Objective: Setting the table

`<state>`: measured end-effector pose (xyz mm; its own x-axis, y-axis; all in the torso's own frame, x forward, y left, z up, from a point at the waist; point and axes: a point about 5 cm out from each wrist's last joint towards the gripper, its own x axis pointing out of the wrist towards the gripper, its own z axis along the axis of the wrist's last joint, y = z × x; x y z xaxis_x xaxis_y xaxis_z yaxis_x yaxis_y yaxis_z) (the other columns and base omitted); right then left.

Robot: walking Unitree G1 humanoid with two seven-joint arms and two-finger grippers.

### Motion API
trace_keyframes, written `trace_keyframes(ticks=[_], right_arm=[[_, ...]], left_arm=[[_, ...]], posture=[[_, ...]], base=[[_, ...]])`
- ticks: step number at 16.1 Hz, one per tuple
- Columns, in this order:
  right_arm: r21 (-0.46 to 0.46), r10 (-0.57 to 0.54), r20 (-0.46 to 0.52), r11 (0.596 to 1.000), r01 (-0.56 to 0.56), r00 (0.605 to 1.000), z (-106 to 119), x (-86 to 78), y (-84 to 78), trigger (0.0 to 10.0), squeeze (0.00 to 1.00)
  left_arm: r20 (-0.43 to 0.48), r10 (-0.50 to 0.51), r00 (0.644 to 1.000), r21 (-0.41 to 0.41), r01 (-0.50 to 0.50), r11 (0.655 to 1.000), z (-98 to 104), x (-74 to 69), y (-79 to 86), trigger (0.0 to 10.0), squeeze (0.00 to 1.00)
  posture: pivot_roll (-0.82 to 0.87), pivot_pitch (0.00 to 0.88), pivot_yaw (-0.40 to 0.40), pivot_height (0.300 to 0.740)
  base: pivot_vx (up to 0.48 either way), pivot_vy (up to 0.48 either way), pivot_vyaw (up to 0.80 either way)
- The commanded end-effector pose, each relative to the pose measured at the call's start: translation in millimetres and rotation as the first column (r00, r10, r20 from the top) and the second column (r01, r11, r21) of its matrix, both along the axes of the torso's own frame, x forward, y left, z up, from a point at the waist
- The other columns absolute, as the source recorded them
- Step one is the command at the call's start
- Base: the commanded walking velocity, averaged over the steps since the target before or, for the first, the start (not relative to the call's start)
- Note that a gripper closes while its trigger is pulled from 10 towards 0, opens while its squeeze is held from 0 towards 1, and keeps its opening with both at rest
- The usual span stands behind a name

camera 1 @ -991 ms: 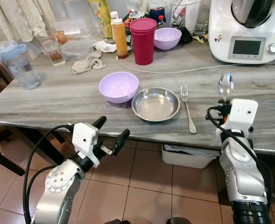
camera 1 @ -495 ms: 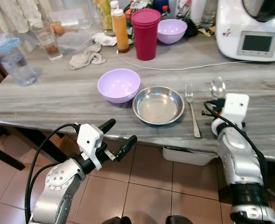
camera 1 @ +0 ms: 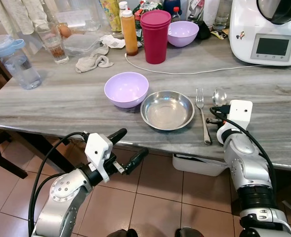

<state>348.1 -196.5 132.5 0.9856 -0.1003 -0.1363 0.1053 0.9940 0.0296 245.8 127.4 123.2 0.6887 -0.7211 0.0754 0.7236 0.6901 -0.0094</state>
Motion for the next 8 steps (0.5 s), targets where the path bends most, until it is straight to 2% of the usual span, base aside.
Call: trace_keyframes(ticks=[1, 2, 3, 4, 5, 8], right_arm=[[0.011, 0.016, -0.037, 1.000, -0.016, 0.999, -7.9, 0.1, 4.4, 10.0, 0.00], [0.015, 0.018, -0.041, 1.000, -0.017, 0.999, -8.7, 0.6, 3.6, 10.0, 0.00], [0.015, 0.018, -0.043, 1.000, -0.017, 0.999, -9.0, 0.8, 3.4, 10.0, 0.45], [0.014, 0.017, -0.045, 1.000, -0.017, 0.999, -9.4, 0.9, 2.8, 10.0, 0.80], [0.016, 0.020, -0.048, 1.000, -0.019, 0.999, -10.1, 0.9, 2.7, 10.0, 1.00], [0.019, 0.021, -0.054, 1.000, -0.020, 0.998, -12.2, 0.6, 2.2, 10.0, 1.00]], left_arm=[[-0.001, -0.008, 1.000, 0.012, 0.008, 1.000, 0.6, -2.5, 2.1, 10.0, 0.00], [-0.002, -0.022, 1.000, 0.005, 0.022, 1.000, 1.2, -3.4, 0.7, 10.0, 0.00], [-0.001, -0.032, 0.999, 0.001, 0.032, 0.999, 1.5, -3.7, 0.1, 10.0, 0.00], [-0.003, -0.048, 0.999, 0.000, 0.048, 0.999, 1.8, -4.2, -1.1, 10.0, 0.00], [-0.006, -0.066, 0.998, -0.007, 0.066, 0.998, 2.2, -5.0, -2.4, 10.0, 0.00], [-0.006, -0.082, 0.997, -0.013, 0.082, 0.997, 3.8, -6.4, -4.1, 10.0, 0.00]], posture=[[-0.18, 0.146, 0.088, 0.740], [-0.18, 0.143, 0.089, 0.740], [-0.18, 0.142, 0.089, 0.740], [-0.18, 0.142, 0.088, 0.740], [-0.18, 0.140, 0.089, 0.740], [-0.18, 0.142, 0.088, 0.740]], base=[[0.000, 0.000, 0.00], [0.000, 0.000, 0.00], [0.000, 0.000, 0.00], [0.000, 0.000, 0.00], [0.000, 0.000, 0.00], [0.000, 0.000, 0.00]])
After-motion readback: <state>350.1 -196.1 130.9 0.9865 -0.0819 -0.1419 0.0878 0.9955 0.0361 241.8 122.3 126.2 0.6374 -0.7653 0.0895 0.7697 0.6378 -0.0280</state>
